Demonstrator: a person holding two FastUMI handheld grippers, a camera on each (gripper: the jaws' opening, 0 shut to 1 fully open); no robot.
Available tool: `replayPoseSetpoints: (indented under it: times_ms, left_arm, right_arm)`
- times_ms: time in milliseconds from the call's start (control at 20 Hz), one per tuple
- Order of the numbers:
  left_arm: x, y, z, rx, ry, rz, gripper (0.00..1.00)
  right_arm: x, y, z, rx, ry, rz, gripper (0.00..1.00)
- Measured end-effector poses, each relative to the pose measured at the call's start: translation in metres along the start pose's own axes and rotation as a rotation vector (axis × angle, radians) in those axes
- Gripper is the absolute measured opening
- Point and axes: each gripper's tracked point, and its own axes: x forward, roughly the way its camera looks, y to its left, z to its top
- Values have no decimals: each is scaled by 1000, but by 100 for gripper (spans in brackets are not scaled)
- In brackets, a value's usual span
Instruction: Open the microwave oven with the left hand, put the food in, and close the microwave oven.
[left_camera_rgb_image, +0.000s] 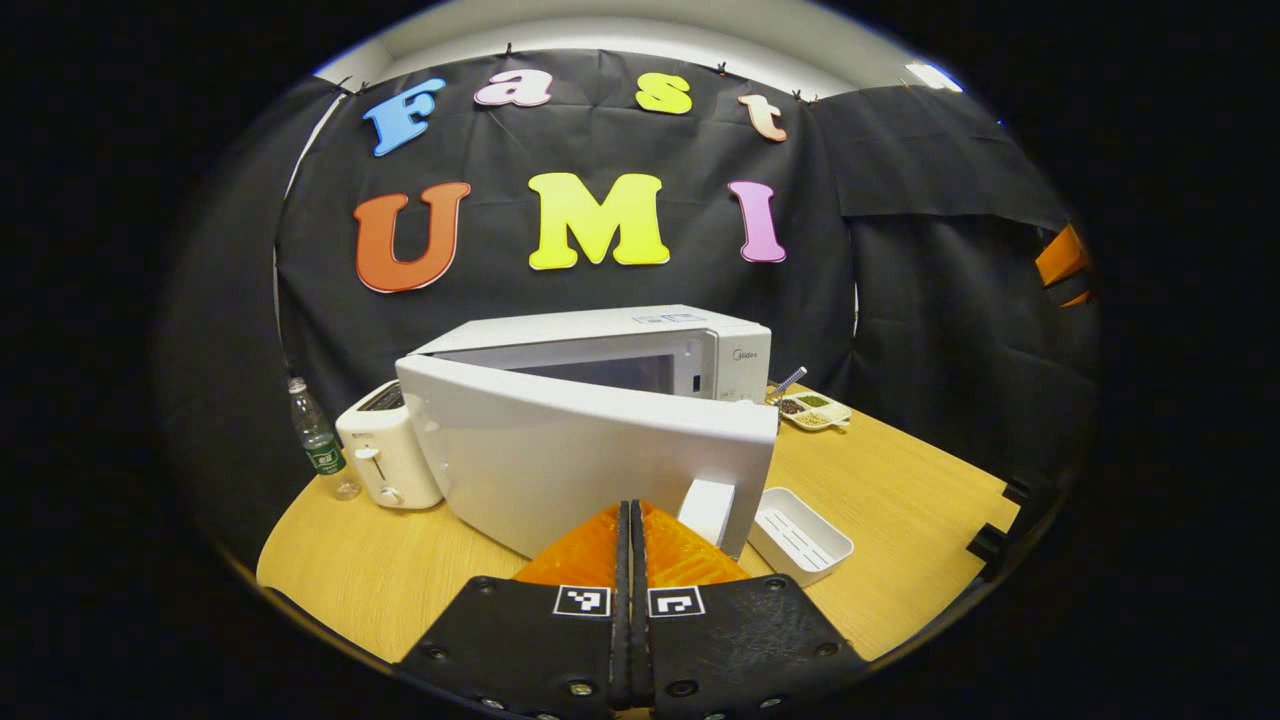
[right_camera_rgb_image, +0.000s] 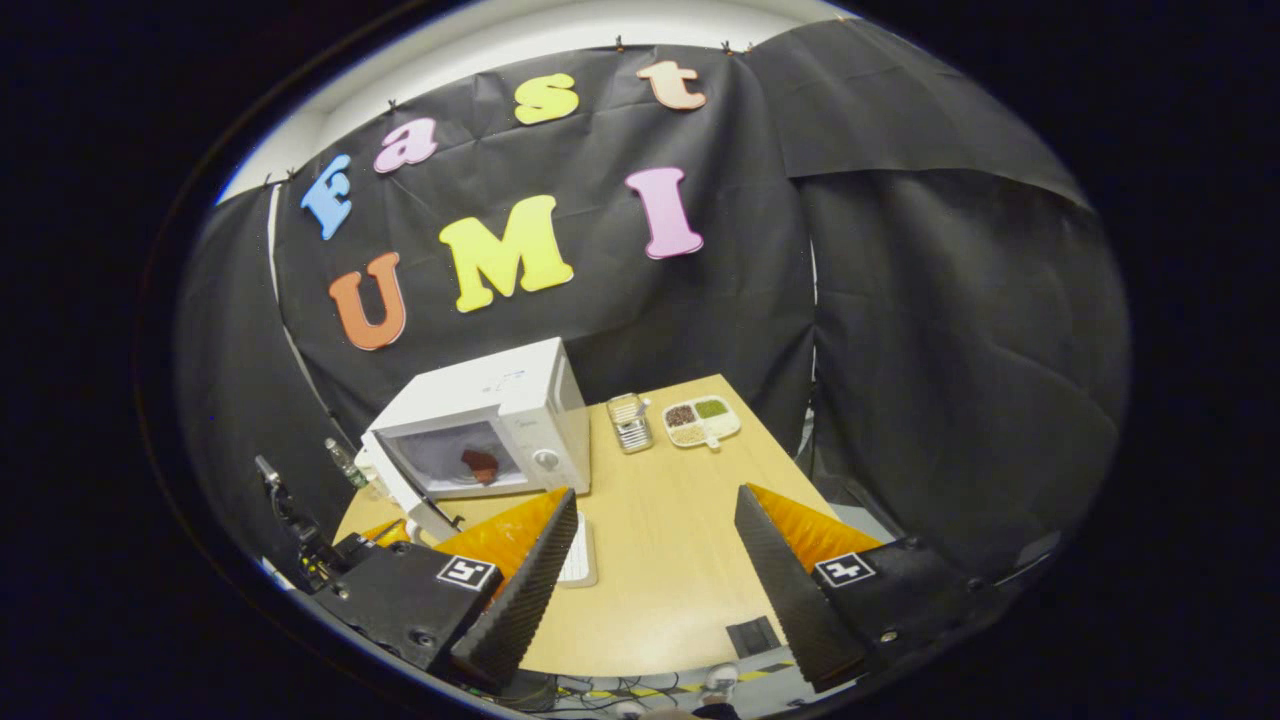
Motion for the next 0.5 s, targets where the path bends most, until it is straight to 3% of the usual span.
replayPoseSetpoints:
  times_ms: [100, 150, 200, 250, 500]
  left_arm:
    - [17, -10, 6, -3, -5, -5, 0]
    - [24, -15, 9, -1, -7, -7, 0]
    - [32, -18, 10, 1, -3, -9, 0]
    - [38, -22, 12, 1, 0, -8, 0]
    - [68, -33, 18, 3, 0, 3, 0]
  right_arm:
    - [10, -9, 7, -3, 3, -3, 90]
    - [15, -13, 10, -5, 6, -5, 100]
    - [20, -16, 12, -6, 7, -2, 90]
    - [25, -19, 15, -7, 10, -2, 100]
    - [41, -32, 30, -19, 8, 11, 100]
